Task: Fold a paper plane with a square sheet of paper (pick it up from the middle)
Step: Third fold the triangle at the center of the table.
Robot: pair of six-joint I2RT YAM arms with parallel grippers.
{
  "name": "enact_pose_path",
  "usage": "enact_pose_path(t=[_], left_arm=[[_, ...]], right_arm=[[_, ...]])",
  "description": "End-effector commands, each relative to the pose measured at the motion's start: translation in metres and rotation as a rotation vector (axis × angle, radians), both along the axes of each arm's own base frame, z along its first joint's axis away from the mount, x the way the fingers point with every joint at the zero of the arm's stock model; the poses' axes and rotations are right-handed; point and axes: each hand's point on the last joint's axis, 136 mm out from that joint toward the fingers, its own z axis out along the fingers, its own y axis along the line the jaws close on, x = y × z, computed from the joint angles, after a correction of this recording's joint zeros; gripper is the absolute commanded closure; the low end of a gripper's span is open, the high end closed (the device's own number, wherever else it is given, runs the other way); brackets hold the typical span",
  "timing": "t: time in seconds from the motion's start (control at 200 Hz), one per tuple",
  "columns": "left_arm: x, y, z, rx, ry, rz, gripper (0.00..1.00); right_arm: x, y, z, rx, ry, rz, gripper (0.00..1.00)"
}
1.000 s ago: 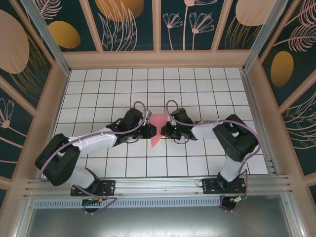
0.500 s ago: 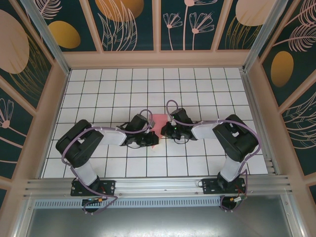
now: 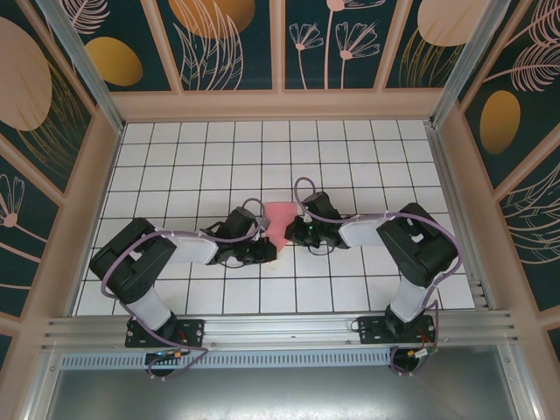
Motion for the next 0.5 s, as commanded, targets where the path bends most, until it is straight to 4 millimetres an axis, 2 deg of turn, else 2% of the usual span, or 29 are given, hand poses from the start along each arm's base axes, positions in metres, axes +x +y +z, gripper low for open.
enact_pose_path(t=[0.0, 0.225, 0.365, 0.495], left_arm=[[-0.035, 0.028, -0.028, 0.108, 0.129, -0.015, 0.88], [-0.040, 0.038, -0.025, 0.147, 0.128, -0.015, 0.88], [-0.036, 0.035, -0.008, 0.121, 0.084, -0.012, 0.88], [-0.018, 0.027, 0.017, 0.078, -0.002, 0.011, 0.86]], right_arm=[[-0.014, -0.028, -0.038, -0.167, 0.081, -0.037, 0.90], [-0.014, -0.027, -0.039, -0.163, 0.085, -0.039, 0.90], [-0.014, -0.026, -0.037, -0.158, 0.083, -0.040, 0.90], [-0.013, -0.025, -0.034, -0.148, 0.078, -0.044, 0.90]])
